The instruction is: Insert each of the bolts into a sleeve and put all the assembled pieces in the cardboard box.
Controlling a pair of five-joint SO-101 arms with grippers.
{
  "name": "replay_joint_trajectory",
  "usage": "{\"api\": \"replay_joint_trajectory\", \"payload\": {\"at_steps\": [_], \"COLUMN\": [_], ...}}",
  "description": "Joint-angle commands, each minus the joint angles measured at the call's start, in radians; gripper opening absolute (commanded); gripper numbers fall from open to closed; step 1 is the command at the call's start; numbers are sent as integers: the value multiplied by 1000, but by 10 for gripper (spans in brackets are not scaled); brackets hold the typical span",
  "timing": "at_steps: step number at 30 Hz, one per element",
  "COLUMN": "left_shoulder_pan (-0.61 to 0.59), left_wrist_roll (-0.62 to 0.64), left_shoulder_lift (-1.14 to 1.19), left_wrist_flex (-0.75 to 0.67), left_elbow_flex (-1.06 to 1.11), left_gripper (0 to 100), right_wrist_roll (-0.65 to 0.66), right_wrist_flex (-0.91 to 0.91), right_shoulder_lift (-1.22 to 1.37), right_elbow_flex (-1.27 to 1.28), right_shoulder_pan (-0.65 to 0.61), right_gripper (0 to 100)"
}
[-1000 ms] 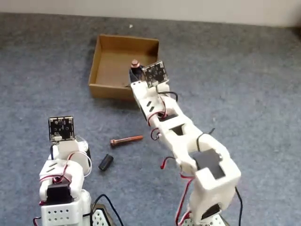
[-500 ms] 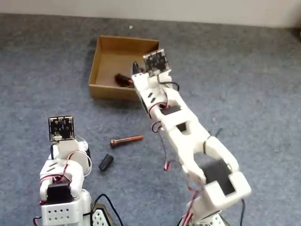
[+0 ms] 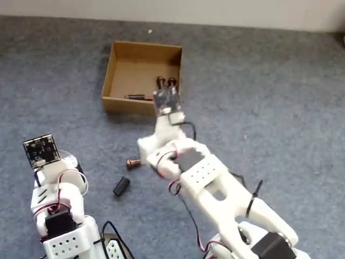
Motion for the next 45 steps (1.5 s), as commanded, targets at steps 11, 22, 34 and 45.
{"api": "replay_joint_trajectory", "payload": {"at_steps": [11,22,34,45], "left_shoulder_pan": [-110,-213,-206,-205], "left_wrist_roll": [75,198,196,195], "left_shoulder_lift": [-8,-8,-7,-7], "left_wrist_flex": [-25,-64,-63,-66], "left_elbow_flex": [-51,-50,-50,-39], "left_gripper": [7,10,10,11], "right_wrist_roll": [-382,-434,-423,-199], "right_wrist_flex": [147,142,147,242], "right_shoulder_lift": [335,444,585,562], "right_elbow_flex": [-246,-283,-340,-346], "right_shoulder_pan": [-286,-341,-314,-277], "right_gripper": [152,152,142,4]}}
